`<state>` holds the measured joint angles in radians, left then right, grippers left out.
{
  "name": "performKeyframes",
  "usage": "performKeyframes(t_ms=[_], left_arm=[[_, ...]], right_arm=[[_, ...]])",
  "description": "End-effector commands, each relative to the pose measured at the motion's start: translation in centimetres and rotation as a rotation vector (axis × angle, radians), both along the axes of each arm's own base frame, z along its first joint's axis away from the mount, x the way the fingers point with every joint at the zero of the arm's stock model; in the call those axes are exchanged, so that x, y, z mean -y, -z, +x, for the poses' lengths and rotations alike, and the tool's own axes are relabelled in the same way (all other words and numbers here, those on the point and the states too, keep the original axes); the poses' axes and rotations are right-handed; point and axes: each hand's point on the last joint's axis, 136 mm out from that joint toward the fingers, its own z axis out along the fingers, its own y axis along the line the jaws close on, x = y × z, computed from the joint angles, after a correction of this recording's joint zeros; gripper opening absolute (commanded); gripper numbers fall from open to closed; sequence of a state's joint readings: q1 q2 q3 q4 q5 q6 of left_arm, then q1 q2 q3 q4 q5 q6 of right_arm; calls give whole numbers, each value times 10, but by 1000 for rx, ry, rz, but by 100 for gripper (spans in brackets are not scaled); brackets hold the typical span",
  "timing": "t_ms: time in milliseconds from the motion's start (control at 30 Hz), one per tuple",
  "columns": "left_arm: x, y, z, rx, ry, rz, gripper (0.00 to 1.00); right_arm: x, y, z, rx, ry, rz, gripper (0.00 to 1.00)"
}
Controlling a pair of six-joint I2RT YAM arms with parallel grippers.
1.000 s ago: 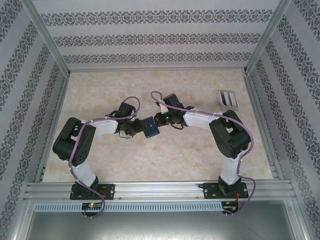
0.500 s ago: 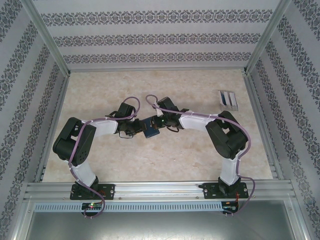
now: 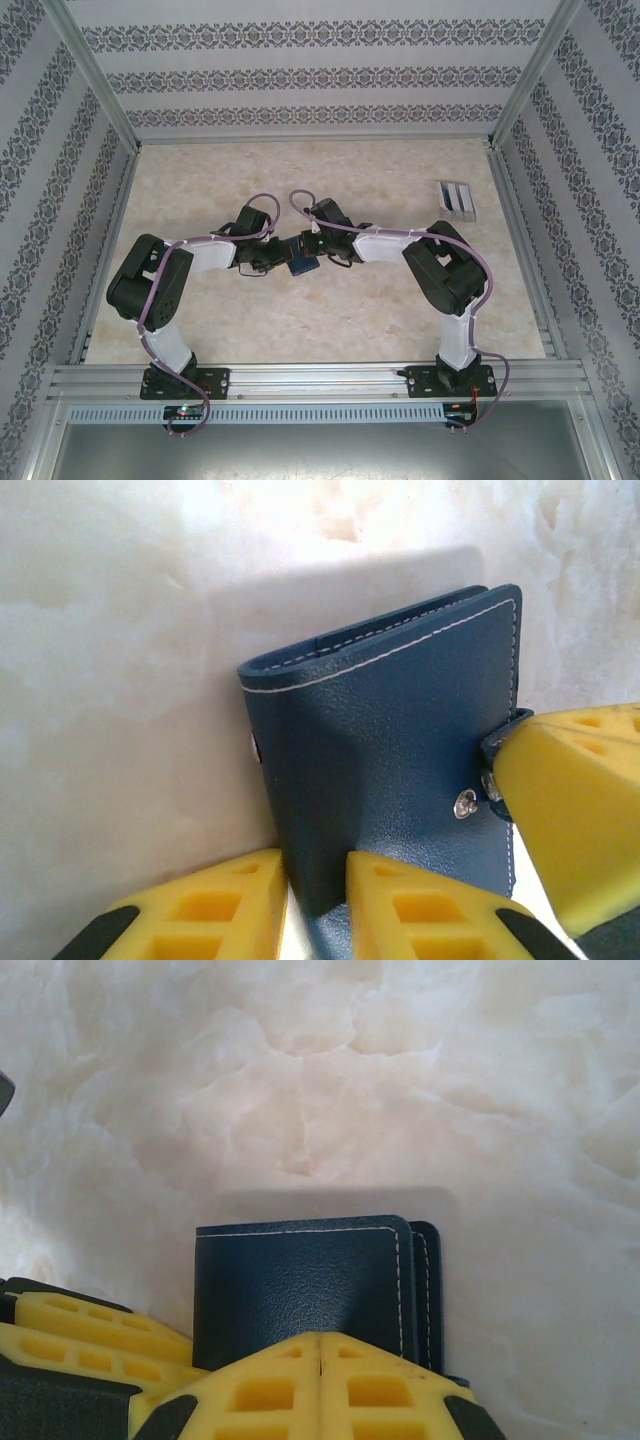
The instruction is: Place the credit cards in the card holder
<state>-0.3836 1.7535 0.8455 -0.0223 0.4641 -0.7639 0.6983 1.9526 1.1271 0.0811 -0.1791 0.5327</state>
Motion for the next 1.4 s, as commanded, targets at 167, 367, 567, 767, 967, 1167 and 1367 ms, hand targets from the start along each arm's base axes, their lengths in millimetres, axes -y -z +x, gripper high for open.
performKeyframes(t_ms=[167,367,567,767,967,1167,1367], left_arm=[[-14,57,-35,-186,-23,79,24],[-15,59,-35,-191,-32,85,23],[-17,59,-35,-195,-43,91,23],[-18,60,-33,-196,-60,95,23],[-16,60,-30,-197,-77,81,23],[-13,61,-29,-207,-82,65,22],[-9,60,-32,-231,-88,37,22]], right_arm=[[4,26,-19,-24,-37,-70,0],[10,31,-26,-8,-79,-114,0],[13,31,-30,11,-121,-135,0],[13,33,-34,33,-165,-141,0],[10,40,-40,28,-207,-151,0],[6,53,-48,27,-235,-184,0],[21,66,-68,105,-294,-280,0]])
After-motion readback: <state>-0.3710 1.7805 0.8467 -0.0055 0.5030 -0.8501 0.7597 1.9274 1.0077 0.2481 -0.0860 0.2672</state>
